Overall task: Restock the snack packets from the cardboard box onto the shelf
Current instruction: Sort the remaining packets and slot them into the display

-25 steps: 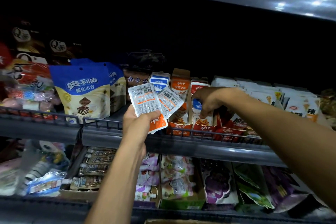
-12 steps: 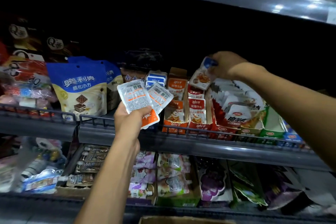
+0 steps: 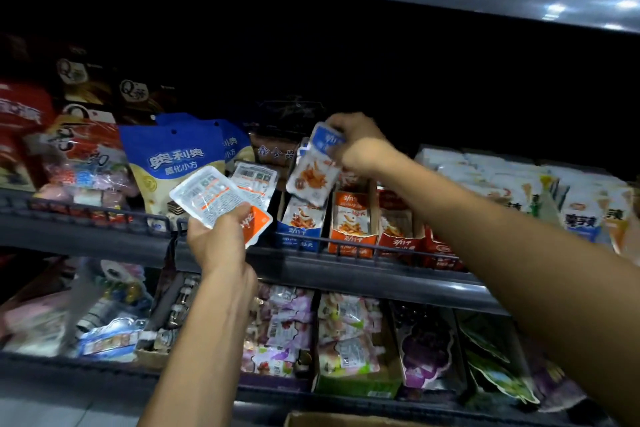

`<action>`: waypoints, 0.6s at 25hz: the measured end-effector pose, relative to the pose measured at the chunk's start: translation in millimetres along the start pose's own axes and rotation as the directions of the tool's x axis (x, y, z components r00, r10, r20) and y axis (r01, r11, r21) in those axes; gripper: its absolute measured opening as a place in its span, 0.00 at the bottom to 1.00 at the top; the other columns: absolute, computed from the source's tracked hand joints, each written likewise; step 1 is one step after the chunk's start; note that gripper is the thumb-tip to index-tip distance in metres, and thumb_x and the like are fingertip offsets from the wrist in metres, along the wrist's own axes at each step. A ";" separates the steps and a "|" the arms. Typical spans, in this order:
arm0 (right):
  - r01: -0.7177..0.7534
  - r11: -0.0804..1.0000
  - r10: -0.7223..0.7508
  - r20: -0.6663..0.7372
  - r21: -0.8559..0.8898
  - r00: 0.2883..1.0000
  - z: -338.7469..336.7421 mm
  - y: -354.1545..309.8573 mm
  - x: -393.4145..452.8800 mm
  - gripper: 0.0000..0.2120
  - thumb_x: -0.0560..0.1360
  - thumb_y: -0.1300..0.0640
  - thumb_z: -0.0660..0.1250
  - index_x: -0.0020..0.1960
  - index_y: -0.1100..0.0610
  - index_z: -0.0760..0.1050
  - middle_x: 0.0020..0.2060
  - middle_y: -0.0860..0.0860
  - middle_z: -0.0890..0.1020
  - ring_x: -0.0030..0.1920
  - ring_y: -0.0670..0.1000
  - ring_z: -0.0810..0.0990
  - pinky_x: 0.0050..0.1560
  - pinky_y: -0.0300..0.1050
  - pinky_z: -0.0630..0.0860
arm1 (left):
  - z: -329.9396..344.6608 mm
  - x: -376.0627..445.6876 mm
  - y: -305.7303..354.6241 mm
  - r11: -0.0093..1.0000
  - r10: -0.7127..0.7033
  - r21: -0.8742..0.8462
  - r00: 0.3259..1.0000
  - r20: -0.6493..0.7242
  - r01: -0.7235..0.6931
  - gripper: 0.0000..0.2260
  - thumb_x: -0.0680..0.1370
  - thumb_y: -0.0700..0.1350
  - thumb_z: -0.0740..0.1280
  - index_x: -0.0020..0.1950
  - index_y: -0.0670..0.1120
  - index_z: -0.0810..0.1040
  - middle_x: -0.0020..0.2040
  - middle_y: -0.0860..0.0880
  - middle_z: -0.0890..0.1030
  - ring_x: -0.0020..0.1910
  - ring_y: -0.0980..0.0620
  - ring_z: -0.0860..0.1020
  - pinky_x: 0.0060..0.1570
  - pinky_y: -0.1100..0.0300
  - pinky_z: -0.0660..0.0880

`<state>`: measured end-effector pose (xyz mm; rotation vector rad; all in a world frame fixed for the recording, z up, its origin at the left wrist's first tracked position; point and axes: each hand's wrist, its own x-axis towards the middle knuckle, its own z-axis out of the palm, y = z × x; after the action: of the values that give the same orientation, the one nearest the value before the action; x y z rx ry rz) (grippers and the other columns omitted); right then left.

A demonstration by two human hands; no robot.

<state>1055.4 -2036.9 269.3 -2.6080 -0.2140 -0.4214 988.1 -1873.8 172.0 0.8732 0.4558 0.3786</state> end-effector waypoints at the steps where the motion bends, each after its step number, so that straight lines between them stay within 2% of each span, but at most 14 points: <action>1: -0.009 0.998 0.017 0.132 -0.060 0.991 14.1 -3.0 -3.4 0.22 0.76 0.65 0.67 0.69 0.56 0.71 0.63 0.54 0.76 0.58 0.53 0.78 0.43 0.35 0.73 | -1.7 0.2 1.0 1.000 -0.003 0.007 1.000 0.026 0.003 0.19 0.71 0.31 0.71 0.57 0.50 0.78 0.53 0.45 0.85 0.51 0.45 0.83 0.56 0.45 0.80; 2: 0.012 0.988 0.026 0.238 -0.157 0.971 26.7 -3.3 -7.7 0.24 0.76 0.64 0.66 0.70 0.55 0.69 0.65 0.54 0.75 0.57 0.52 0.77 0.43 0.33 0.72 | -3.0 -0.3 2.6 1.000 -0.007 0.013 0.998 0.058 0.006 0.19 0.72 0.31 0.71 0.58 0.49 0.78 0.54 0.45 0.85 0.51 0.45 0.83 0.56 0.45 0.79; 3: 0.066 0.960 0.002 0.245 -0.272 0.970 36.2 -2.2 -10.5 0.25 0.76 0.63 0.66 0.71 0.54 0.68 0.66 0.54 0.74 0.59 0.53 0.76 0.45 0.35 0.72 | -3.0 -0.7 3.4 1.000 -0.011 0.021 0.996 0.092 0.009 0.19 0.72 0.32 0.71 0.59 0.49 0.78 0.53 0.46 0.85 0.49 0.46 0.84 0.55 0.46 0.80; 4: 0.130 0.919 -0.070 0.171 -0.373 0.983 41.6 -1.9 -13.7 0.24 0.76 0.61 0.66 0.71 0.53 0.68 0.66 0.55 0.74 0.60 0.54 0.75 0.48 0.38 0.72 | -2.9 -1.0 4.0 1.000 -0.019 0.026 0.991 0.130 0.015 0.19 0.73 0.32 0.70 0.59 0.49 0.78 0.53 0.47 0.85 0.47 0.49 0.83 0.52 0.49 0.81; 5: 0.164 0.916 -0.151 0.063 -0.366 0.986 44.2 -2.9 -15.9 0.21 0.76 0.60 0.66 0.69 0.53 0.70 0.65 0.55 0.75 0.59 0.55 0.75 0.50 0.40 0.72 | -2.3 -1.1 5.3 0.999 -0.030 0.019 0.984 0.174 0.027 0.18 0.73 0.33 0.69 0.59 0.50 0.78 0.52 0.48 0.85 0.45 0.51 0.83 0.48 0.53 0.80; 6: 0.164 0.962 -0.176 -0.035 -0.218 0.984 44.5 -4.9 -17.0 0.17 0.76 0.58 0.65 0.65 0.53 0.73 0.62 0.55 0.77 0.55 0.54 0.77 0.48 0.40 0.73 | -0.9 -1.8 7.4 0.999 -0.049 -0.003 0.974 0.222 0.051 0.17 0.75 0.34 0.68 0.59 0.50 0.78 0.52 0.48 0.85 0.44 0.52 0.83 0.45 0.56 0.79; 7: 0.094 0.992 -0.089 -0.057 0.086 0.994 42.4 -9.3 -18.4 0.14 0.77 0.56 0.64 0.62 0.53 0.75 0.58 0.56 0.80 0.48 0.53 0.79 0.43 0.39 0.73 | 1.2 -2.3 9.1 0.996 -0.070 -0.032 0.961 0.269 0.082 0.16 0.75 0.34 0.66 0.59 0.50 0.78 0.53 0.48 0.85 0.44 0.52 0.83 0.44 0.57 0.79; 8: -0.060 0.895 0.039 0.057 0.442 0.998 37.2 -16.3 -23.3 0.12 0.78 0.55 0.62 0.60 0.54 0.76 0.55 0.57 0.81 0.42 0.53 0.80 0.37 0.40 0.73 | 2.9 -2.5 10.3 0.993 -0.088 -0.053 0.946 0.312 0.109 0.16 0.76 0.35 0.65 0.60 0.50 0.78 0.54 0.48 0.85 0.45 0.52 0.83 0.45 0.56 0.78; 9: -0.211 0.715 0.089 0.213 0.667 0.973 32.0 -18.6 -29.0 0.13 0.79 0.53 0.60 0.60 0.55 0.76 0.53 0.58 0.82 0.37 0.54 0.81 0.33 0.43 0.73 | 4.0 -3.2 11.3 0.991 -0.094 -0.056 0.931 0.352 0.121 0.16 0.76 0.35 0.65 0.61 0.50 0.78 0.55 0.47 0.85 0.47 0.51 0.83 0.47 0.56 0.78; 10: -0.302 0.572 0.065 0.325 0.762 0.943 24.7 -18.0 -35.1 0.15 0.80 0.50 0.57 0.60 0.56 0.76 0.52 0.59 0.82 0.35 0.55 0.81 0.31 0.44 0.72 | 5.0 -5.0 12.1 0.992 -0.091 -0.045 0.915 0.393 0.118 0.16 0.77 0.35 0.65 0.61 0.51 0.78 0.56 0.47 0.85 0.49 0.51 0.83 0.49 0.55 0.79; 11: -0.344 0.519 0.027 0.387 0.783 0.922 16.8 -15.7 -41.2 0.19 0.80 0.44 0.55 0.60 0.56 0.76 0.51 0.58 0.83 0.35 0.56 0.81 0.31 0.44 0.72 | 6.2 -7.1 12.1 0.994 -0.083 -0.031 0.898 0.432 0.107 0.16 0.77 0.35 0.65 0.61 0.52 0.78 0.56 0.48 0.85 0.50 0.51 0.83 0.49 0.54 0.79; 12: -0.351 0.517 -0.016 0.419 0.781 0.908 9.6 -13.7 -46.8 0.22 0.79 0.40 0.56 0.59 0.55 0.77 0.49 0.57 0.83 0.35 0.55 0.80 0.31 0.43 0.71 | 7.0 -9.6 11.7 0.995 -0.076 -0.017 0.883 0.463 0.094 0.16 0.78 0.35 0.65 0.60 0.52 0.78 0.55 0.50 0.85 0.49 0.52 0.83 0.48 0.53 0.80; 13: -0.334 0.546 -0.045 0.426 0.768 0.904 5.6 -11.1 -51.1 0.22 0.77 0.39 0.59 0.58 0.54 0.78 0.48 0.55 0.83 0.34 0.53 0.79 0.30 0.42 0.71 | 7.8 -12.2 10.8 0.997 -0.074 0.008 0.873 0.482 0.080 0.15 0.78 0.36 0.65 0.60 0.52 0.79 0.53 0.51 0.86 0.47 0.53 0.84 0.47 0.53 0.81; 15: -0.246 0.634 -0.027 0.338 0.733 0.941 7.9 -6.9 -58.8 0.11 0.77 0.52 0.67 0.56 0.55 0.79 0.42 0.53 0.84 0.30 0.48 0.77 0.25 0.38 0.70 | 9.3 -20.0 8.3 0.996 -0.081 0.077 0.879 0.470 0.051 0.13 0.78 0.37 0.67 0.57 0.52 0.80 0.49 0.52 0.86 0.44 0.55 0.84 0.46 0.51 0.81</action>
<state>1000.6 -2031.4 246.1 -1.7859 -0.2656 0.1486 975.1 -1884.7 188.3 0.9721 0.0413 0.0775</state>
